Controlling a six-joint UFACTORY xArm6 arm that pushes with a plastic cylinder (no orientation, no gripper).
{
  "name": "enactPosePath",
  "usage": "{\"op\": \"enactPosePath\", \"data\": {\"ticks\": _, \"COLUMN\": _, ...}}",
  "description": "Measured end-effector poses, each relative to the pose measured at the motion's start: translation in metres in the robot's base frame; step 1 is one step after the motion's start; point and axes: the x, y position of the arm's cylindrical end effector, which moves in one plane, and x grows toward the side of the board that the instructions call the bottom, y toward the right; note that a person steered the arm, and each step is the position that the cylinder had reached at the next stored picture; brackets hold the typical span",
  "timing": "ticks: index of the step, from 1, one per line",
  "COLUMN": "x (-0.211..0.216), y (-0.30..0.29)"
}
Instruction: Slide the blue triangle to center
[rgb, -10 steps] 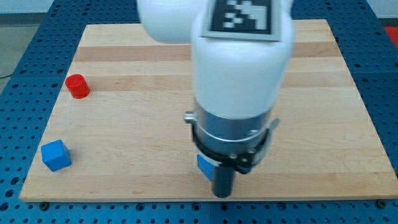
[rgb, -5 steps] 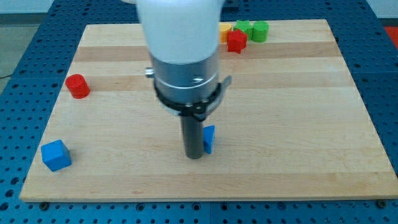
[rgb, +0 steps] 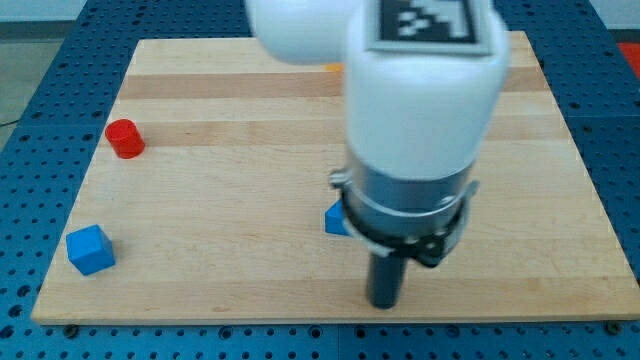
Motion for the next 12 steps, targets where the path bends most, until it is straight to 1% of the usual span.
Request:
{"op": "enactPosePath", "data": {"ticks": 1, "x": -0.019, "y": 0.011}}
{"op": "enactPosePath", "data": {"ticks": 2, "x": -0.026, "y": -0.003}}
{"op": "enactPosePath", "data": {"ticks": 4, "x": -0.026, "y": -0.004}}
{"op": "enactPosePath", "data": {"ticks": 5, "x": -0.028, "y": -0.019}}
{"op": "enactPosePath", "data": {"ticks": 6, "x": -0.047, "y": -0.043}}
{"op": "enactPosePath", "data": {"ticks": 8, "x": -0.070, "y": -0.045}}
{"op": "enactPosePath", "data": {"ticks": 9, "x": -0.076, "y": -0.073}}
{"op": "enactPosePath", "data": {"ticks": 10, "x": -0.091, "y": -0.058}}
{"op": "enactPosePath", "data": {"ticks": 11, "x": -0.104, "y": -0.010}}
{"op": "enactPosePath", "data": {"ticks": 12, "x": -0.122, "y": 0.019}}
